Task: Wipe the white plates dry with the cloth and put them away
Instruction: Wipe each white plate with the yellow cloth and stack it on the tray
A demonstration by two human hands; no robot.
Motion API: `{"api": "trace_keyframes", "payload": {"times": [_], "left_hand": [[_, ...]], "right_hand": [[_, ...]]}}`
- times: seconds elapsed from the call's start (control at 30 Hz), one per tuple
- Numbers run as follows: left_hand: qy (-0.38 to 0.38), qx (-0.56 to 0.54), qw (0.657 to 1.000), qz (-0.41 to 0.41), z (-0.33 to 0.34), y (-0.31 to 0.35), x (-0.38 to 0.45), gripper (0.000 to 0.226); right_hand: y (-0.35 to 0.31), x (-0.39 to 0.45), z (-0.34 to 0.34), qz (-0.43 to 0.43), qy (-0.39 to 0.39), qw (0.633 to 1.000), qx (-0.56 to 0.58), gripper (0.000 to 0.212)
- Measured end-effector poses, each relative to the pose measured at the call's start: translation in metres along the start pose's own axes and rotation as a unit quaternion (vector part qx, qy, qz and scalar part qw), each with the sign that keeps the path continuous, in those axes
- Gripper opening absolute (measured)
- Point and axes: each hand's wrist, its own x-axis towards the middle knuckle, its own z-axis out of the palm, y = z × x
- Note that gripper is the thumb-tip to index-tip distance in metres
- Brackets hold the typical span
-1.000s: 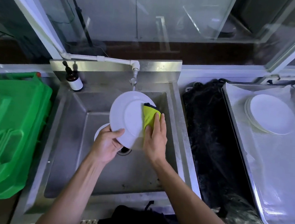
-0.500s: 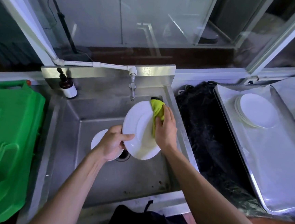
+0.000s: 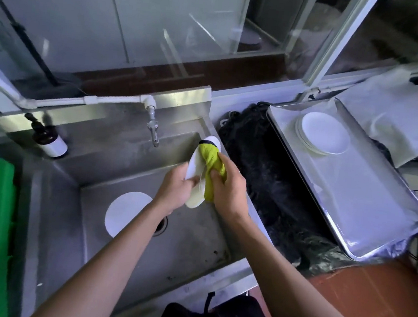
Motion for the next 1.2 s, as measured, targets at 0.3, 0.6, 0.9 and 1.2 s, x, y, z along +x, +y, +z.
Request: {"api": "trace_keyframes", "payload": {"times": [0.3,0.6,0.9,1.2], "left_hand": [[-0.008,0.324,0.938,0.127,0.053,0.036,0.052,0.013],[-0.088,0.54,0.805,0.229,0.126,0.082,0.093,0.067],[-0.09,0.574,0.753,0.308,0.218,0.121,0.122,0.071],[-0.132,0.644,0.679,0.327,0.322,0.143,0.159,0.069]], "right_hand": [[0.048,0.001,-0.077,0.092,0.099,0.991,0.005,0.043],[0.096,0.003,-0.145,0.102,0.139,0.985,-0.02,0.039],[0.145,0.03,-0.238,0.091,0.179,0.979,-0.021,0.039],[0.219,0.046,-0.305,0.127,0.197,0.972,-0.017,0.031]]}}
